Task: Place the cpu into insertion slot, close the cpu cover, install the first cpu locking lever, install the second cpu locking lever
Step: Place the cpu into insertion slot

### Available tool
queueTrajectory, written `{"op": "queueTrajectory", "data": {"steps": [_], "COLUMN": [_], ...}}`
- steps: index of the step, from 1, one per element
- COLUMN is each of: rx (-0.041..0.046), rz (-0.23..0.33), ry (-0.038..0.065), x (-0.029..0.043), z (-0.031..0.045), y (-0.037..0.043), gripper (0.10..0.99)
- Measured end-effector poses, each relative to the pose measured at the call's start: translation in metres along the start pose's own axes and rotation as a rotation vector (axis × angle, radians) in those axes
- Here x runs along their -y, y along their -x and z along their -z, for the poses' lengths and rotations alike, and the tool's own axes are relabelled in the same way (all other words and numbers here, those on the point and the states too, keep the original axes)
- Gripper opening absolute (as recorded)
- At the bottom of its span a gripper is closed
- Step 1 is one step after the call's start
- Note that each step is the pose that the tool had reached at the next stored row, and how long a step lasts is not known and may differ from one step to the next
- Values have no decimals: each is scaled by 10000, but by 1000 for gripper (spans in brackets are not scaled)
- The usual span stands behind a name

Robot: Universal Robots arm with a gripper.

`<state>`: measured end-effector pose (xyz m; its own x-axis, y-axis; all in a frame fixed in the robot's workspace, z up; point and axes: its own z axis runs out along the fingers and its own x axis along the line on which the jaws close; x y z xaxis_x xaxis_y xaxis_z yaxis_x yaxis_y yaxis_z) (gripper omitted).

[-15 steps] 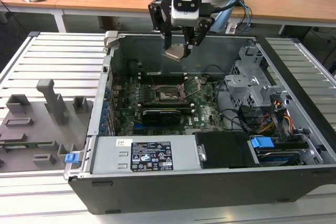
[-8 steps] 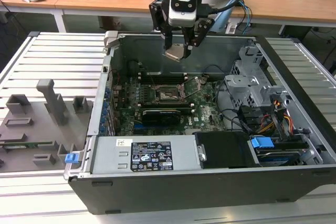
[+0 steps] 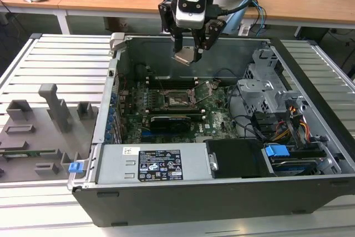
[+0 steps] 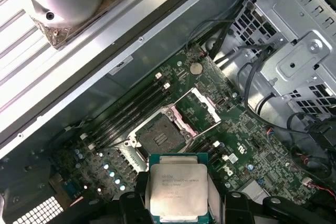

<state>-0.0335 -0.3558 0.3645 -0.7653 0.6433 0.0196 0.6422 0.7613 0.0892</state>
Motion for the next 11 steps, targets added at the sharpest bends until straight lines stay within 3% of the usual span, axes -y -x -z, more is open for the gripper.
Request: {"op": "queueTrajectory", "data": {"steps": [11], "rx": [29], "rz": [-322], "ry": [6], "x": [2], "z": [-9], "y": [-1], "gripper": [529]}}
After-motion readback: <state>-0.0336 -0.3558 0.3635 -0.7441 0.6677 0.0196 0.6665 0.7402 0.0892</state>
